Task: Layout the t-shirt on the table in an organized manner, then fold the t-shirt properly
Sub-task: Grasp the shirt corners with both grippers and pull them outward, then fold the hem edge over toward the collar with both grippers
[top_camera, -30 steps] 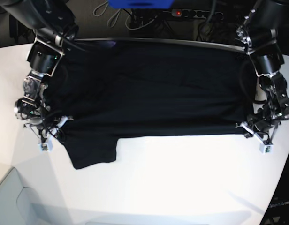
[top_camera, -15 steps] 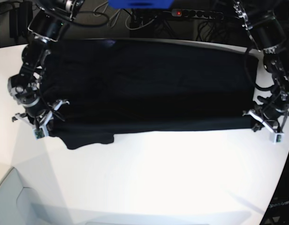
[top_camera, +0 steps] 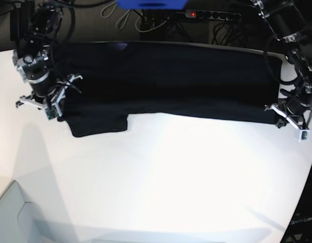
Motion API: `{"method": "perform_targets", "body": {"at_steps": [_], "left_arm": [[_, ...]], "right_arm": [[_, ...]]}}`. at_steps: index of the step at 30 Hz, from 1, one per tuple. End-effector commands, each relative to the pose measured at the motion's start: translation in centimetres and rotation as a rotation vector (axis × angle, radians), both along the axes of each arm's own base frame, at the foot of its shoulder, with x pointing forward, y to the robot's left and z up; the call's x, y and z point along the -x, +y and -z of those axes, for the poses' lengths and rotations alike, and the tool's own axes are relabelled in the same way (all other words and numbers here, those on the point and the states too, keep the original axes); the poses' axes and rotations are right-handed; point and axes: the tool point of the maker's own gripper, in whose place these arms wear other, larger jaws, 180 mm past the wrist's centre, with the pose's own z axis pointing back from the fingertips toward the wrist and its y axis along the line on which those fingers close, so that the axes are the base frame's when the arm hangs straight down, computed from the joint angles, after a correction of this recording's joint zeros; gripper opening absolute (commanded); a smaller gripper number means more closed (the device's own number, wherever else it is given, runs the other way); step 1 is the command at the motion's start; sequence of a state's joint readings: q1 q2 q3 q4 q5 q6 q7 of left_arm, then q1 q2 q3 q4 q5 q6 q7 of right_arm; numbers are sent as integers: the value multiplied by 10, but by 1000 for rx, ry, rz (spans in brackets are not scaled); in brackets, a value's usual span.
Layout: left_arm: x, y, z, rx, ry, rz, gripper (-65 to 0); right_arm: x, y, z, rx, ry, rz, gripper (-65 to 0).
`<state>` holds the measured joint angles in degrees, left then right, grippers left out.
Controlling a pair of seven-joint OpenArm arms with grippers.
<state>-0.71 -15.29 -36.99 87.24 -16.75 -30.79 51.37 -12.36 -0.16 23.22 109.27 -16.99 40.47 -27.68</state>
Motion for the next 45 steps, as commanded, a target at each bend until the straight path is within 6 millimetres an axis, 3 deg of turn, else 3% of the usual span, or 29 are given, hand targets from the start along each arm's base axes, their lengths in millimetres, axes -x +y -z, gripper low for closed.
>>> {"method": "perform_targets", "body": {"at_steps": [1,16,22,29,36,38,42,45], "left_arm": [[-3,9,-16,-33,-41,-4,-649],[32,-4,-40,-162,-54,68,-649],[52,18,-36,-174,-26,6,-649],[74,17,-9,-148,54,5,-649],[96,27,44,-49,191,-53,-649],[93,27,54,-20,201,-64,-647],[93,8,74,17,235,38,-645],[94,-2,78,27,246,106,-644]], "right_arm": [[2,0,-8,6,-30,-6,-650],[53,-4,26,29,116,-22,-650],[56,-7,29,33,131,-12,-650],[60,-10,31,32,138,0,-650],[65,-10,41,19,167,5,-650],[67,-10,47,12,182,6,-650],[72,-9,53,6,204,7,-650],[78,-9,54,8,215,4,-650]]}}
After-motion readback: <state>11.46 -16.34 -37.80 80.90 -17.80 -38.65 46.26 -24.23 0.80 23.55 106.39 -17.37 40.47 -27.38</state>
